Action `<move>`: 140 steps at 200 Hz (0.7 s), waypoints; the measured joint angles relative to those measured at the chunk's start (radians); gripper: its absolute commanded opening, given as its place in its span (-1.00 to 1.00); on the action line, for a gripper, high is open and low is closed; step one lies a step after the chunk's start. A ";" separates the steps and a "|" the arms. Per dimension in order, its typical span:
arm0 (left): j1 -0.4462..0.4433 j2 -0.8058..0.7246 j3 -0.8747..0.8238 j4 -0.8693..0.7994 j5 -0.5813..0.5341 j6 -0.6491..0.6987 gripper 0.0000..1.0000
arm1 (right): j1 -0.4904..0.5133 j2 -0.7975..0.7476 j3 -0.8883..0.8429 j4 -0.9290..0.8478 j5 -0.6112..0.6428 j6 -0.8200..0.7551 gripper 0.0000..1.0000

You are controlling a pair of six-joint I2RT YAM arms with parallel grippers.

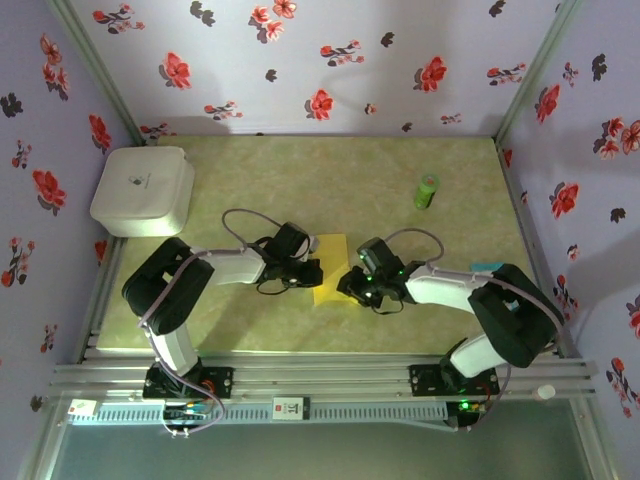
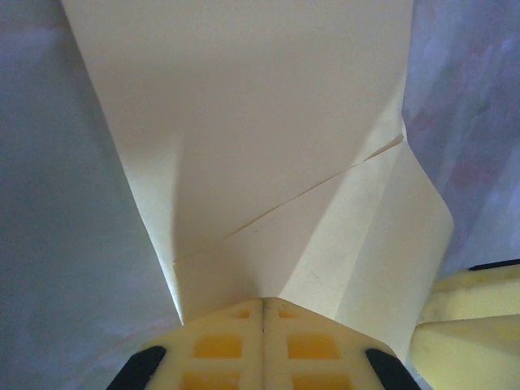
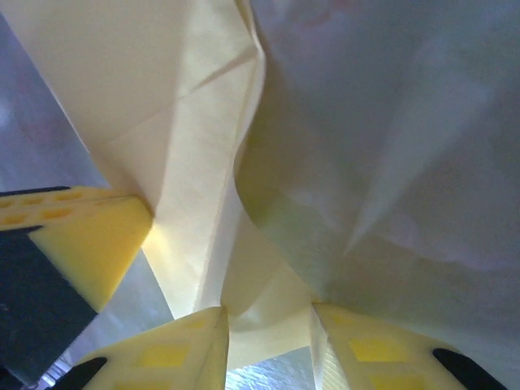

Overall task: Fold a paper plane with a square sheet of paper (pick it up from the middle)
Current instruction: Turn over the paper at the center of the table.

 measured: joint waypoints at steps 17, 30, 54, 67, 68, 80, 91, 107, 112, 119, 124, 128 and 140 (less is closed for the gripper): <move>0.000 0.000 0.000 0.000 0.000 0.000 -0.98 | 0.000 0.007 0.018 0.006 0.006 -0.001 -0.29; 0.000 0.000 0.000 0.000 0.000 0.000 -0.98 | 0.000 0.018 0.032 0.011 0.010 -0.001 -0.28; 0.000 0.000 -0.001 0.000 0.000 0.000 -0.99 | -0.010 0.043 0.048 0.020 0.021 -0.001 -0.25; 0.001 0.000 -0.001 0.000 0.000 0.000 -0.99 | -0.019 0.054 0.049 0.030 0.022 -0.002 -0.24; 0.001 0.000 -0.001 0.001 0.000 0.000 -0.99 | -0.019 0.055 0.049 0.031 0.022 -0.002 -0.24; 0.001 0.000 -0.001 0.000 0.000 0.000 -0.98 | -0.030 0.064 0.050 0.039 0.023 -0.002 -0.24; 0.001 0.000 -0.001 0.000 0.000 0.000 -0.99 | -0.042 0.071 0.050 0.049 0.022 -0.001 -0.24; 0.001 0.000 -0.001 0.001 0.000 0.000 -0.98 | -0.056 0.079 0.050 0.072 0.021 -0.001 -0.24; 0.001 0.000 -0.001 0.001 0.000 0.000 -0.99 | -0.060 0.081 0.050 0.079 0.021 -0.001 -0.24; 0.001 0.000 -0.001 0.001 0.001 0.000 -0.98 | -0.064 0.085 0.050 0.088 0.021 -0.001 -0.24; 0.001 0.000 -0.001 0.001 0.001 0.000 -0.98 | -0.067 0.087 0.050 0.094 0.020 -0.001 -0.25; 0.001 0.000 -0.001 0.001 0.001 0.000 -0.98 | -0.069 0.088 0.050 0.101 0.020 0.000 -0.25; 0.001 0.000 -0.001 0.002 0.002 0.000 -0.98 | -0.075 0.092 0.048 0.126 0.019 0.000 -0.26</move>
